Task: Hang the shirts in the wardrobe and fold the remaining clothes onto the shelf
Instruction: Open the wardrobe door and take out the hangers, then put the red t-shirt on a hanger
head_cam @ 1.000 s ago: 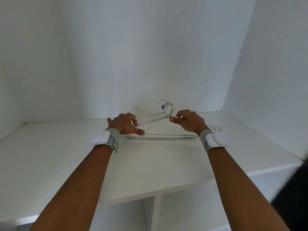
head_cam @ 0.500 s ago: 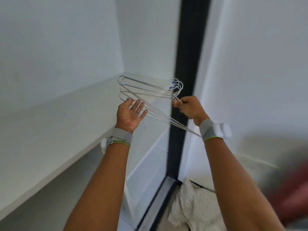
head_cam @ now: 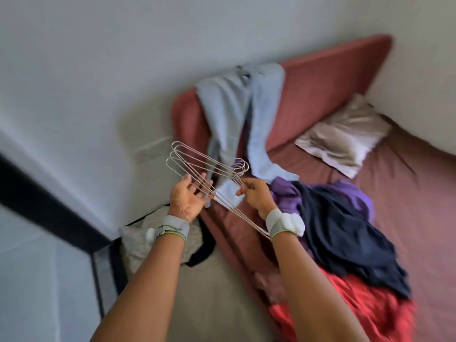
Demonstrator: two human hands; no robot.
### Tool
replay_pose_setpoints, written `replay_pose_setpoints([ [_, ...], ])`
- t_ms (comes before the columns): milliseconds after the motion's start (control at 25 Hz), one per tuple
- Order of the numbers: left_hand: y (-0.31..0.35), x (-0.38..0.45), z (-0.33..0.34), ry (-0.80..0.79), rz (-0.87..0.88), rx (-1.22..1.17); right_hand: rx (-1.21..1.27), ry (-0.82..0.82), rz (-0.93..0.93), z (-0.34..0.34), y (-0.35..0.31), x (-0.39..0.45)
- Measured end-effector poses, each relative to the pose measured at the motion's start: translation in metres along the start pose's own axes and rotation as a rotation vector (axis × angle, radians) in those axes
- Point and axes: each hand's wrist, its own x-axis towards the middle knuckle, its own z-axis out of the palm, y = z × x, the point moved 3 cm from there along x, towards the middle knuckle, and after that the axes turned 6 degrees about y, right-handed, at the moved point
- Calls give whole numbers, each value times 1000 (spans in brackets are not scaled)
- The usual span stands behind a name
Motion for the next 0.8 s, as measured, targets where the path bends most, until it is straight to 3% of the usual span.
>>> replay_pose_setpoints([
  [120,-143,13,61,-46,-244,241,-38,253,205,-108,119,-29],
  [200,-203,9,72,-52,-317,334,-34,322,288,-137,162,-57],
  [280,-313,-7,104,-97,-464,522,4,488,438,-208,238,-92],
  [360,-384,-22,115,-152,-554,714,31,618,597,-244,312,-123],
  [480,-478,-28,127,-198,-600,978,82,742,820,-286,414,-165],
  [640,-591,-24,145,-353,-685,1323,45,915,989,-359,458,-200],
  [800,-627,5,147,-411,-512,1592,-86,1029,994,-412,496,-207],
])
